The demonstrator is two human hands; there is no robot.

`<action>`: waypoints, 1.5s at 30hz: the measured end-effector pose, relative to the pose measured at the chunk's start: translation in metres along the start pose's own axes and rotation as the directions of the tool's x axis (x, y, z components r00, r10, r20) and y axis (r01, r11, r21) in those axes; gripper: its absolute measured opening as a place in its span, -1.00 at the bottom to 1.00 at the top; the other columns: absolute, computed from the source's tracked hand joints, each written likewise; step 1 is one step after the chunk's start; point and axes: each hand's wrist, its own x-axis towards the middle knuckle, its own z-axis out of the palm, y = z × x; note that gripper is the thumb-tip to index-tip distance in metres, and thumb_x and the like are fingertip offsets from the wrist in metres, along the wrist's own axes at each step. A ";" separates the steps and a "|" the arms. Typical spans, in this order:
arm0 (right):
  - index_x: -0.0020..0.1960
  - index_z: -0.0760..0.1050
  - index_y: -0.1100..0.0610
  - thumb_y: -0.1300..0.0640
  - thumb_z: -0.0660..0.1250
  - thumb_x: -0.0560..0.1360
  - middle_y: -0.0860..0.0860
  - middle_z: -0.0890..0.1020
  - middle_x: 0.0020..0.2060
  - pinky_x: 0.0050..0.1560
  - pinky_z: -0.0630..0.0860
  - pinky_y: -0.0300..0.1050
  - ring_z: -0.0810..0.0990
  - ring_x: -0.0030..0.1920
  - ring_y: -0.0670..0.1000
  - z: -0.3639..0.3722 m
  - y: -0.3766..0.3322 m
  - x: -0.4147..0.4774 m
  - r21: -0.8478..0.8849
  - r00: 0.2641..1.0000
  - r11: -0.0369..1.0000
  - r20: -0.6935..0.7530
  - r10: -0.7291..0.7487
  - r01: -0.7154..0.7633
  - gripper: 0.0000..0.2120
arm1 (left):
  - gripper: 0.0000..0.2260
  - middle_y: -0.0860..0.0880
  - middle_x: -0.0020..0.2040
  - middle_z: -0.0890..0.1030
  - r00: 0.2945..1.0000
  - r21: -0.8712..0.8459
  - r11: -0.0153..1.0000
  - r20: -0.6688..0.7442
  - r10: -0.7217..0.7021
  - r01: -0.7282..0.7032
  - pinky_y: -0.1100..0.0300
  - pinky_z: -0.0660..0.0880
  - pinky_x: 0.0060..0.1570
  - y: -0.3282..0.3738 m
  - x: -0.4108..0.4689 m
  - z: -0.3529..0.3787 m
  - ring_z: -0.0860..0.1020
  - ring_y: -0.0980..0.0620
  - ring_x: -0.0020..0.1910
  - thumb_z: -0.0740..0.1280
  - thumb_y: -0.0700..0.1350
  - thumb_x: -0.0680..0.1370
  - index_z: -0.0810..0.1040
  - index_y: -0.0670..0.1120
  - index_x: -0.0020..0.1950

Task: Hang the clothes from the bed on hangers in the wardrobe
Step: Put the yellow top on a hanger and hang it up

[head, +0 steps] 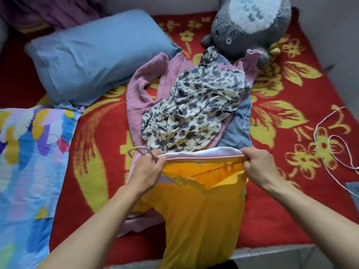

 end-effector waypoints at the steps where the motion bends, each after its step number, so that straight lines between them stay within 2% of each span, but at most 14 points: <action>1: -0.17 0.56 0.11 0.22 0.13 0.28 0.05 0.61 -0.31 -0.21 0.50 0.05 0.58 -0.24 0.20 0.002 -0.003 -0.006 -0.038 1.000 0.999 0.005 -0.031 0.031 -0.74 | -0.78 -0.06 -0.25 0.51 0.999 -0.030 0.999 -0.031 -0.033 0.032 -0.02 0.41 -0.17 0.005 0.003 -0.005 0.46 -0.08 -0.23 0.11 0.09 0.50 0.40 -0.01 -0.23; 4: 0.12 0.53 -0.03 0.30 0.20 0.36 0.05 0.65 -0.13 -0.13 0.54 0.10 0.61 -0.10 0.23 -0.003 0.001 -0.010 -0.101 0.998 0.995 0.057 -0.010 0.016 -0.59 | -0.71 -0.08 -0.21 0.52 1.000 0.002 1.000 -0.008 0.018 -0.018 -0.05 0.43 -0.15 0.019 0.007 -0.021 0.49 -0.14 -0.19 0.08 0.10 0.43 0.41 -0.08 -0.10; 7: 0.10 0.55 -0.03 0.29 0.24 0.38 0.12 0.66 -0.10 -0.13 0.51 0.06 0.60 -0.07 0.25 -0.033 0.007 -0.005 -0.194 0.992 0.975 0.039 0.120 -0.110 -0.62 | -0.82 -0.06 -0.08 0.57 0.984 0.290 0.940 0.043 0.175 -0.180 -0.01 0.43 -0.14 0.035 -0.004 -0.027 0.53 -0.21 -0.07 0.14 0.04 0.48 0.43 0.01 -0.01; 9: 0.04 0.61 0.01 0.27 0.24 0.36 0.12 0.68 -0.13 -0.13 0.51 0.03 0.61 -0.08 0.23 -0.055 -0.003 -0.004 -0.094 0.988 0.984 -0.044 0.146 -0.150 -0.66 | -0.73 -0.02 0.16 0.59 0.973 0.436 0.872 0.054 0.224 -0.225 0.01 0.46 -0.06 0.042 -0.014 -0.028 0.56 -0.18 0.06 0.20 -0.04 0.52 0.47 0.07 0.21; 11: -0.04 0.66 -0.01 0.21 0.18 0.30 -0.01 0.69 -0.21 -0.18 0.50 -0.06 0.62 -0.14 0.08 -0.073 -0.027 -0.007 0.148 0.994 0.985 -0.046 0.100 -0.092 -0.64 | -0.80 -0.06 0.01 0.59 0.980 0.349 0.917 0.025 0.198 -0.194 0.02 0.42 -0.17 0.049 -0.016 -0.033 0.54 -0.20 -0.03 0.20 -0.09 0.53 0.42 0.03 0.14; 13: -0.19 0.59 -0.13 0.19 0.19 0.32 -0.17 0.60 -0.37 -0.30 0.43 -0.13 0.55 -0.30 -0.10 -0.082 -0.055 -0.015 0.296 0.980 0.954 0.196 -0.017 -0.043 -0.71 | -0.91 0.00 -0.30 0.42 0.988 0.139 0.979 0.005 0.151 -0.150 0.06 0.20 -0.31 0.065 -0.012 -0.045 0.42 -0.13 -0.28 0.20 -0.16 0.51 0.29 -0.01 -0.09; 16: -0.31 0.51 -0.14 -0.02 0.36 0.41 -0.12 0.60 -0.33 -0.27 0.45 -0.04 0.54 -0.31 -0.09 -0.079 -0.082 -0.030 0.122 0.827 0.988 0.544 -0.146 0.094 -0.88 | -0.75 0.04 -0.42 0.29 0.974 -0.012 0.975 -0.060 0.219 -0.220 0.04 0.11 -0.38 0.097 -0.012 -0.066 0.27 0.07 -0.44 0.23 -0.26 0.48 0.21 0.02 -0.23; 19: -0.25 0.57 -0.11 -0.20 0.38 0.38 -0.15 0.60 -0.26 -0.37 0.40 -0.17 0.56 -0.24 -0.11 -0.096 -0.092 -0.031 -0.062 0.989 0.988 0.046 -0.137 0.140 -0.82 | -0.80 0.07 -0.44 0.28 0.932 0.028 0.935 -0.081 0.354 -0.353 0.20 0.14 -0.45 0.126 -0.022 -0.091 0.28 0.13 -0.46 0.20 -0.15 0.41 0.20 0.08 -0.26; 22: -0.15 0.57 -0.06 -0.11 0.36 0.39 -0.10 0.56 -0.13 -0.37 0.42 -0.18 0.54 -0.13 -0.04 -0.120 -0.117 -0.032 -0.121 0.865 0.936 -0.358 -0.351 0.330 -0.86 | -0.77 0.12 -0.39 0.27 0.881 0.051 0.888 -0.113 0.460 -0.457 0.30 0.12 -0.42 0.153 -0.033 -0.115 0.31 0.20 -0.41 0.21 -0.15 0.40 0.19 0.12 -0.25; 27: -0.12 0.63 0.03 -0.03 0.38 0.44 0.05 0.61 0.07 -0.13 0.55 -0.02 0.59 0.06 0.12 -0.142 -0.159 -0.037 -0.207 0.654 0.784 -0.450 -0.608 0.586 -0.85 | -0.84 0.17 -0.25 0.42 0.824 -0.043 0.837 -0.204 0.528 -0.546 0.31 0.25 -0.25 0.189 -0.049 -0.156 0.35 0.19 -0.24 0.26 -0.16 0.44 0.37 0.11 -0.17; 31: -0.06 0.63 0.10 0.12 0.45 0.42 0.10 0.60 0.09 -0.11 0.49 0.00 0.57 0.06 0.15 -0.171 -0.186 -0.048 -0.291 0.481 0.716 -0.577 -0.660 0.634 -0.88 | -0.91 -0.05 -0.15 0.58 0.804 -0.097 0.818 -0.282 0.523 -0.567 0.01 0.48 -0.18 0.208 -0.064 -0.195 0.54 -0.05 -0.14 0.29 -0.10 0.54 0.53 -0.10 -0.04; 36: 0.19 0.56 0.02 -0.04 0.39 0.43 0.09 0.58 0.19 -0.08 0.55 0.08 0.57 0.10 0.18 -0.201 -0.205 -0.030 -0.384 0.544 0.812 -0.606 -0.581 0.440 -0.65 | -0.94 0.23 -0.22 0.57 0.803 -0.104 0.815 -0.279 0.527 -0.570 0.18 0.45 -0.24 0.233 -0.090 -0.227 0.54 0.15 -0.21 0.36 -0.08 0.56 0.56 0.03 0.01; 40: 0.04 0.64 0.01 -0.12 0.33 0.50 0.02 0.63 0.08 -0.15 0.52 0.03 0.59 0.01 0.12 -0.225 -0.228 -0.022 -0.441 0.435 0.704 -0.567 -0.699 0.557 -0.74 | -0.86 0.19 -0.14 0.61 0.749 -0.050 0.786 -0.345 0.565 -0.616 0.25 0.47 -0.13 0.253 -0.111 -0.246 0.55 0.11 -0.08 0.42 -0.14 0.50 0.58 0.05 0.01; 45: -0.08 0.66 0.07 -0.12 0.26 0.55 0.04 0.66 0.01 -0.18 0.51 -0.01 0.61 -0.06 0.13 -0.255 -0.235 -0.012 -0.546 0.345 0.638 -0.548 -0.762 0.543 -0.69 | -0.82 0.16 -0.31 0.57 0.777 -0.016 0.813 -0.305 0.550 -0.582 0.28 0.37 -0.31 0.263 -0.129 -0.267 0.49 0.19 -0.33 0.39 -0.20 0.52 0.60 0.06 0.04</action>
